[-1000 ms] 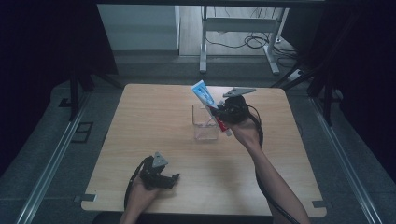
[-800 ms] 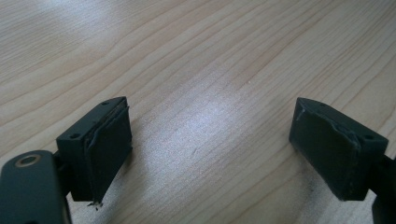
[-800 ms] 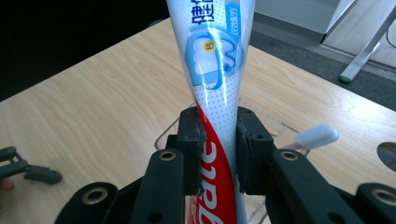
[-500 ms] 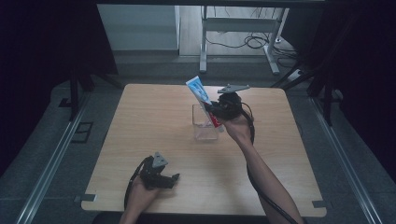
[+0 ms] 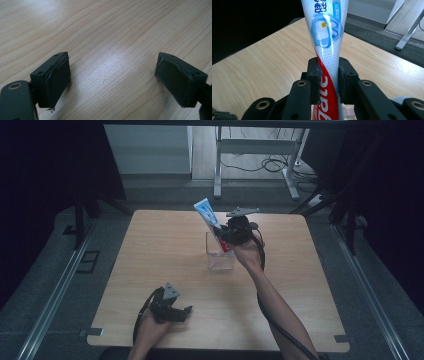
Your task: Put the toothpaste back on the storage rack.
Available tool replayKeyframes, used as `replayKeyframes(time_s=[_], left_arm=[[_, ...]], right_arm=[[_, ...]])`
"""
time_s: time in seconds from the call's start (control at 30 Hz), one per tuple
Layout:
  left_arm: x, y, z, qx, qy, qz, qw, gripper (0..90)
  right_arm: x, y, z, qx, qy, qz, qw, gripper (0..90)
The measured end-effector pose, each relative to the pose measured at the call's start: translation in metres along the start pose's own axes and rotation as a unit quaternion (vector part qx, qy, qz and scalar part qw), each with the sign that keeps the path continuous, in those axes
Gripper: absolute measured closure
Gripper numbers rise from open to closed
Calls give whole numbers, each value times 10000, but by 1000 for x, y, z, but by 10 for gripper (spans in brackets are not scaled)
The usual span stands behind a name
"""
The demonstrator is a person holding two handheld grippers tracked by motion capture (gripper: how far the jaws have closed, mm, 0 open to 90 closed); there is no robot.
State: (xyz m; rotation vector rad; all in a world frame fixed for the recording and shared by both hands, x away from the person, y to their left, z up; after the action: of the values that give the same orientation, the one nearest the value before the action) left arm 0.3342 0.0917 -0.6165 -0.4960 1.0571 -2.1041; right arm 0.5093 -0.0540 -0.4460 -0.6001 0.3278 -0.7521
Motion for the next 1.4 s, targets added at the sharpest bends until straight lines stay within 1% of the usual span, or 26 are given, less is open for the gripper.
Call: replayKeyframes(time_s=[0.03,0.33,0.43,0.53,0.67,0.77,0.9,0.97,1.13,1.4], left_arm=[[0,0,0,-1,-4,-3,10000,130],[0,0,0,4,-21,-3,10000,130],[0,0,0,3,-19,-3,10000,131],[0,0,0,3,-18,-3,10000,131],[0,0,0,3,-20,-2,10000,130],[0,0,0,2,-20,-3,10000,131],[0,0,0,-3,-20,-4,10000,130],[0,0,0,-3,-18,-1,10000,130],[0,0,0,-2,-7,4,10000,130],[0,0,0,4,-12,0,10000,130]], right_arm=[[1,4,0,-3,12,1,10000,733],[7,18,0,-13,-72,-102,9999,733],[9,20,0,-10,-72,-122,9999,733],[13,22,-3,-12,-124,-170,9998,732],[15,22,-5,2,-111,-173,9998,732],[18,23,-6,-14,-144,-223,9996,731],[22,24,-8,-31,-129,-260,9996,731],[24,25,-10,-44,-81,-282,9996,730],[29,29,-20,-120,-63,-300,9995,729],[29,32,-28,-166,-79,-283,9994,726]])
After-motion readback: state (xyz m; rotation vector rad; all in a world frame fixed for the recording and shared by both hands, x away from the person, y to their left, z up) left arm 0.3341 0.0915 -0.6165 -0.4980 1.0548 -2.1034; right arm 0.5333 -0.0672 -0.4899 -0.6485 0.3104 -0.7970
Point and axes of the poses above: each handheld gripper's, and its own axes: y roughly forward along the jaws, z roughly out of its top, x roughly to its right, the point moved 10 cm from there along y, roughly forward along the jaws, and after that the axes turned 7 degrees about -x, right-handed, at the moved point
